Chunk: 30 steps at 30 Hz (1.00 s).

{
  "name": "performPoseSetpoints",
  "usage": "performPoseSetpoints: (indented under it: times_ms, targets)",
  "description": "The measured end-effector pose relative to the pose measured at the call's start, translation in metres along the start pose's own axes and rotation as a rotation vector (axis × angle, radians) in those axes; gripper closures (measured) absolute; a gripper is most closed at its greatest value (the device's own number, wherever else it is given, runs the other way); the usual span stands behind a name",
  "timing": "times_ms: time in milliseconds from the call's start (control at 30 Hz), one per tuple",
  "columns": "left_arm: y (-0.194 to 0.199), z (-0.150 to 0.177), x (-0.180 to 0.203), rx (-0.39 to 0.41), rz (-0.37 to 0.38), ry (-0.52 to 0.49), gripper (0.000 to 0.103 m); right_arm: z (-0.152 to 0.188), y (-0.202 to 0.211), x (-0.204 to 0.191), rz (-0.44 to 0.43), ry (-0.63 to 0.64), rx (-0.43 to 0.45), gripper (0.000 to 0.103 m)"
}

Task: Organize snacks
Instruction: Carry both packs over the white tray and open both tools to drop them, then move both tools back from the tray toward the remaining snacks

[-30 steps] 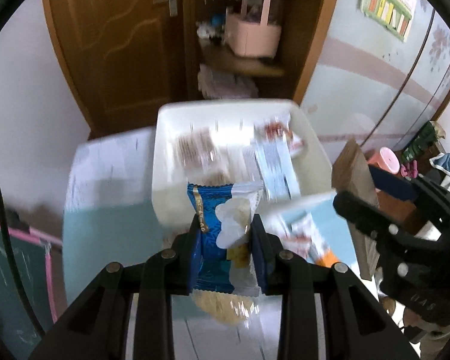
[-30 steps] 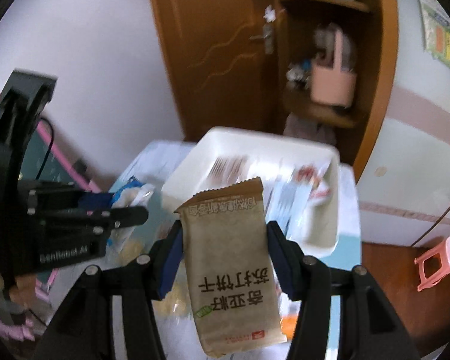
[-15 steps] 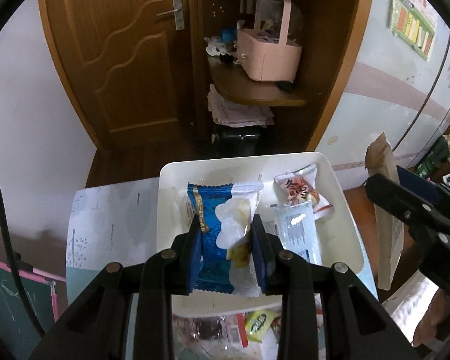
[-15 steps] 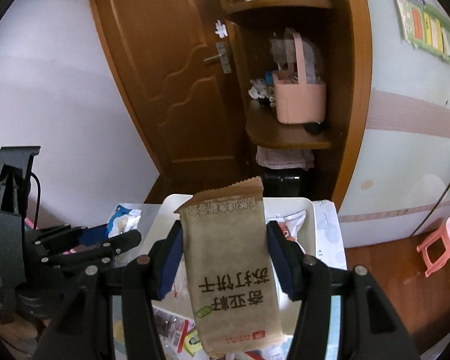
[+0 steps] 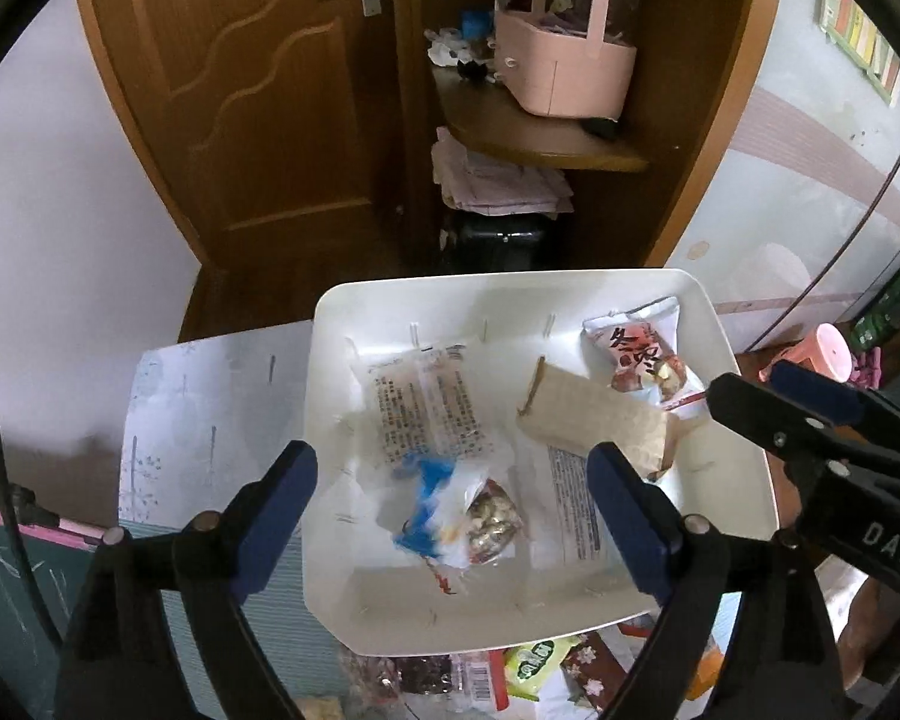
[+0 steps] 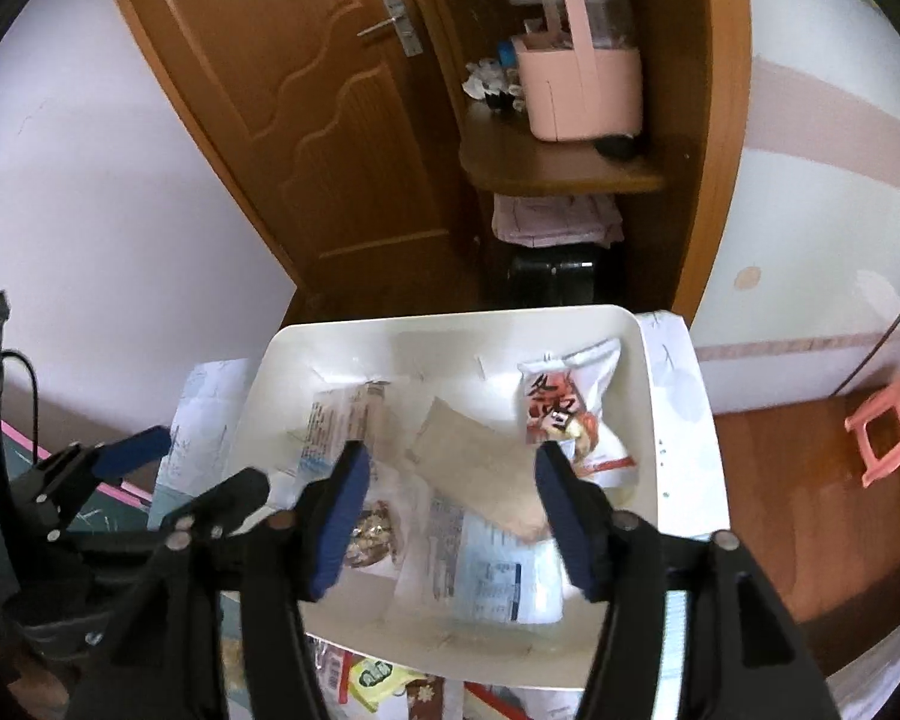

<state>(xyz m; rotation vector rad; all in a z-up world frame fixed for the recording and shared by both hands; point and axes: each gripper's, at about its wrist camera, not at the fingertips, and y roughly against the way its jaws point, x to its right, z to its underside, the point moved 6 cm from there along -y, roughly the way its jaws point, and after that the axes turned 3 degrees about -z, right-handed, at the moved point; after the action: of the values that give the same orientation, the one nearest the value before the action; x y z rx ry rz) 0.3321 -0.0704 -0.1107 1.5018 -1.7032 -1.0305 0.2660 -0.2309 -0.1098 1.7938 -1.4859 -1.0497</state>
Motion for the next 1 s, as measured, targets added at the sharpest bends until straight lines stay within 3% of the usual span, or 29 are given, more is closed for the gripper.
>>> performPoseSetpoints:
  times_ms: [200, 533, 1000]
  targets:
    - [0.003, 0.003, -0.006, -0.008, 0.008, 0.035, 0.012, 0.004, 0.005, -0.002, 0.009, 0.032, -0.005, 0.033]
    - [0.034, 0.012, -0.002, 0.046, 0.019, 0.033, 0.012, 0.02, 0.031, -0.012, 0.023, 0.121, 0.019, 0.033]
    - [0.113, 0.065, 0.011, 0.173, 0.041, 0.038, 0.012, 0.098, 0.095, -0.003, 0.015, 0.087, 0.082, 0.033]
